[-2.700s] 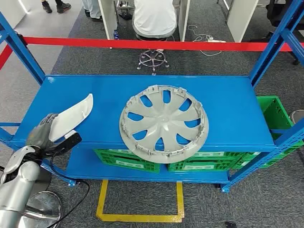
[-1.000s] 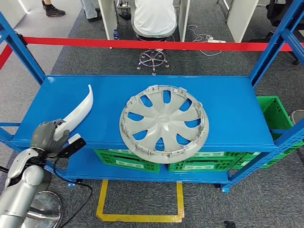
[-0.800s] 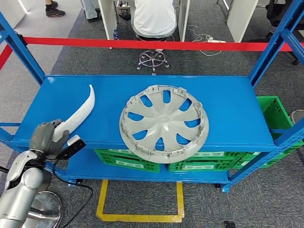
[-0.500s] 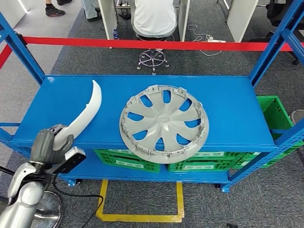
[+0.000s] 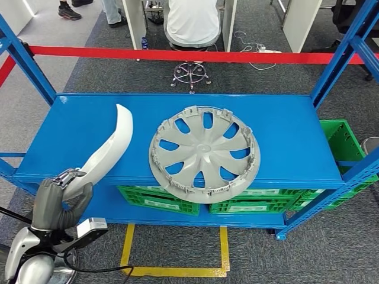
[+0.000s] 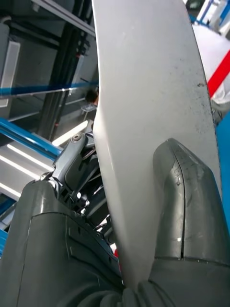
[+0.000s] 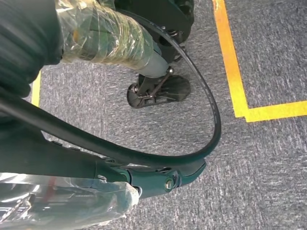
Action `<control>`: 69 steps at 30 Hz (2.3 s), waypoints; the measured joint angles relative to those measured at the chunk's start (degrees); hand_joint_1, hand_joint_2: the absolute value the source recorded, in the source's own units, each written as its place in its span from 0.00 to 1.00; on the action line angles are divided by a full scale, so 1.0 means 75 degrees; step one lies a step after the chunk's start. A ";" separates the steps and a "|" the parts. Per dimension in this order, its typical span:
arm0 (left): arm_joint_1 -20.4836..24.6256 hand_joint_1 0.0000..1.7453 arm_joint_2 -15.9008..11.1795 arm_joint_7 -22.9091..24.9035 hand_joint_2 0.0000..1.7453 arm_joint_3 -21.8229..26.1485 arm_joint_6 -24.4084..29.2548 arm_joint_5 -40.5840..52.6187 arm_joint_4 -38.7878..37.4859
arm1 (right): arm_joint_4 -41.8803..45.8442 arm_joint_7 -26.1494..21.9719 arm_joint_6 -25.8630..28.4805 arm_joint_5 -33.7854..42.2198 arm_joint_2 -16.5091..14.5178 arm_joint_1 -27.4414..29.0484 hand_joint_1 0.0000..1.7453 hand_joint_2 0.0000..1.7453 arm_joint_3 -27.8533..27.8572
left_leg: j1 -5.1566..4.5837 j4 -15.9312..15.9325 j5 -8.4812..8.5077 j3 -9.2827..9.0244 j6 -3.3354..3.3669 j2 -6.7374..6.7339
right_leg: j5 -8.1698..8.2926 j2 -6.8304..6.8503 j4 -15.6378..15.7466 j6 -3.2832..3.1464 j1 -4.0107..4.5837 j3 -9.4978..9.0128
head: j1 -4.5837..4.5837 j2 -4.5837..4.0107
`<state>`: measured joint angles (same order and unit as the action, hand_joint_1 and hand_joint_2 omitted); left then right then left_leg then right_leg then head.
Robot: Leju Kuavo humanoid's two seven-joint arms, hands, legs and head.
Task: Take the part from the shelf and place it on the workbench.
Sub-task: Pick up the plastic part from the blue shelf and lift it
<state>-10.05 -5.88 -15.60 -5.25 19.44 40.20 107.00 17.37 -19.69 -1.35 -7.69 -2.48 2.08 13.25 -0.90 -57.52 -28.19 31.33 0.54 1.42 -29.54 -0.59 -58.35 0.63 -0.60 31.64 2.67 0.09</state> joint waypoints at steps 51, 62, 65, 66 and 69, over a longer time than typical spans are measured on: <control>-0.0785 1.00 0.0193 -0.0207 1.00 -0.0678 0.0636 0.0090 0.0827 | 0.0087 0.0031 -0.0238 -0.0055 -0.0196 0.0177 0.00 1.00 0.0852 | 0.0134 -0.1795 -0.1072 0.0672 -0.0237 -0.0111 | 0.0080 0.0074 0.0001 -0.0074 -0.0083 0.0036 | 0.0020 0.0000; -0.0843 1.00 0.0198 -0.0207 1.00 -0.0755 0.0645 0.0020 0.0865 | 0.0253 0.0123 -0.0377 -0.0229 -0.0258 0.0262 0.00 1.00 0.1033 | 0.0139 0.0017 -0.0034 -0.0116 0.0013 -0.0150 | 0.0101 0.0118 -0.0066 0.0164 -0.0049 0.0162 | 0.0002 0.0001; -0.0852 1.00 0.0203 -0.0207 1.00 -0.0764 0.0654 0.0004 0.0870 | 0.0298 0.0139 -0.0443 -0.0293 -0.0261 0.0283 0.00 1.00 0.1098 | 0.0146 0.0066 0.0062 -0.0048 0.0135 -0.0182 | -0.0569 0.0099 -0.1062 0.0228 -0.0054 0.0592 | -0.0033 0.0001; -0.0858 1.00 0.0205 -0.0207 1.00 -0.0765 0.0659 -0.0005 0.0871 | 0.0304 0.0144 -0.0472 -0.0316 -0.0262 0.0289 0.00 1.00 0.1124 | 0.0130 0.0064 0.0085 -0.0013 0.0157 -0.0187 | -0.0823 0.0098 -0.1584 0.0240 -0.0055 0.0796 | -0.0042 0.0001; -0.0881 1.00 0.0211 -0.0201 1.00 -0.0769 0.0670 -0.0043 0.0871 | 0.0331 0.0149 -0.0444 -0.0445 -0.0264 0.0319 0.00 1.00 0.1210 | 0.0070 0.0058 0.0144 0.0050 0.0181 -0.0185 | -0.0841 0.0098 -0.1940 0.0219 -0.0048 0.0818 | -0.0044 0.0000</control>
<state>-16.66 -4.30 -17.11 -11.01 24.46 39.88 113.52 19.85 -18.58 -4.68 -11.03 -4.46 4.47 22.32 -0.38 -57.09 -27.11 31.71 1.89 0.03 -35.85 0.14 -72.89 2.27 -0.96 37.77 2.34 0.09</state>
